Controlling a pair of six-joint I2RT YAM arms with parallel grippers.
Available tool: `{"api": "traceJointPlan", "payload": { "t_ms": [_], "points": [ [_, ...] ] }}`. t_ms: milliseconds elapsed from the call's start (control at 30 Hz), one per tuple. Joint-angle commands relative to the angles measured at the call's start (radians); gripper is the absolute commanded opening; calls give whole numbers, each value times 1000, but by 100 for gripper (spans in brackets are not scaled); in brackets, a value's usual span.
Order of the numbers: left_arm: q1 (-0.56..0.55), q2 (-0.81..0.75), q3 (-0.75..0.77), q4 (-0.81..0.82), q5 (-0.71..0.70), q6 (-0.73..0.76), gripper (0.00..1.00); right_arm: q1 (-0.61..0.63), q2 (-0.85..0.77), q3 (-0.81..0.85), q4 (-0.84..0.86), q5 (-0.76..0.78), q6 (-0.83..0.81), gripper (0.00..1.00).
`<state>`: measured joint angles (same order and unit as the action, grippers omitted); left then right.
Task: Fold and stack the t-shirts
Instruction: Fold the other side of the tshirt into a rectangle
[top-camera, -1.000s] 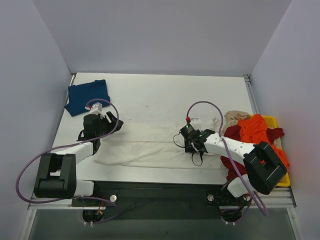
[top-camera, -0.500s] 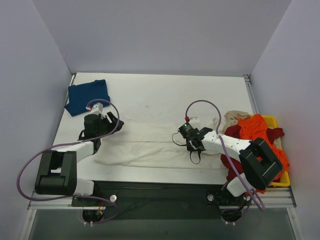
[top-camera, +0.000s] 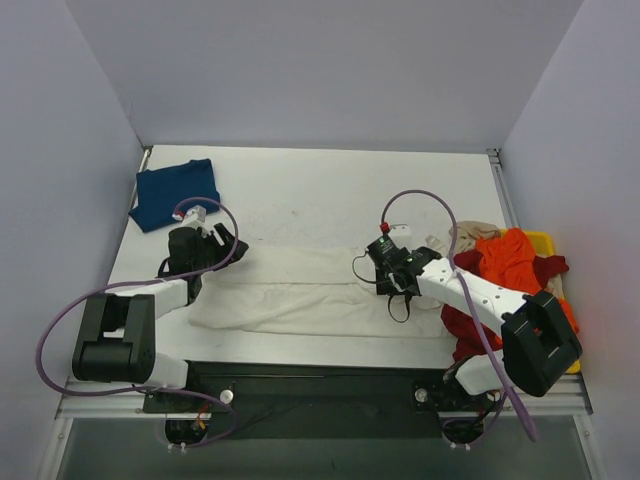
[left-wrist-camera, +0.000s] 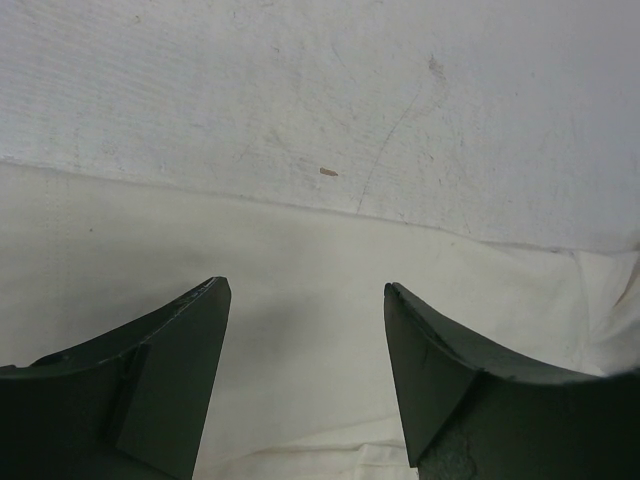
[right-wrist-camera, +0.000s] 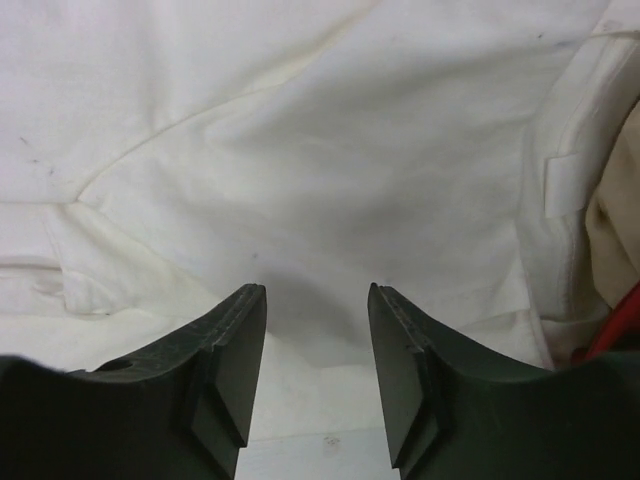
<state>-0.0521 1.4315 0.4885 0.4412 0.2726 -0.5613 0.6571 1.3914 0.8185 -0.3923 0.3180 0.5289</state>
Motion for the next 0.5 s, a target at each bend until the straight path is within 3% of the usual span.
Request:
{"api": "traceJointPlan", "payload": {
  "t_ms": [0, 200, 400, 467],
  "points": [
    [6, 4, 39, 59, 33, -5, 73, 30, -12, 39, -80, 84, 20, 47],
    [6, 7, 41, 57, 33, -6, 73, 105, -93, 16, -57, 43, 17, 43],
    [6, 14, 42, 57, 36, -5, 73, 131, -106, -68, 102, -245, -17, 40],
    [6, 14, 42, 54, 36, -5, 73, 131, -80, -76, 113, -257, -7, 40]
  ]
}}
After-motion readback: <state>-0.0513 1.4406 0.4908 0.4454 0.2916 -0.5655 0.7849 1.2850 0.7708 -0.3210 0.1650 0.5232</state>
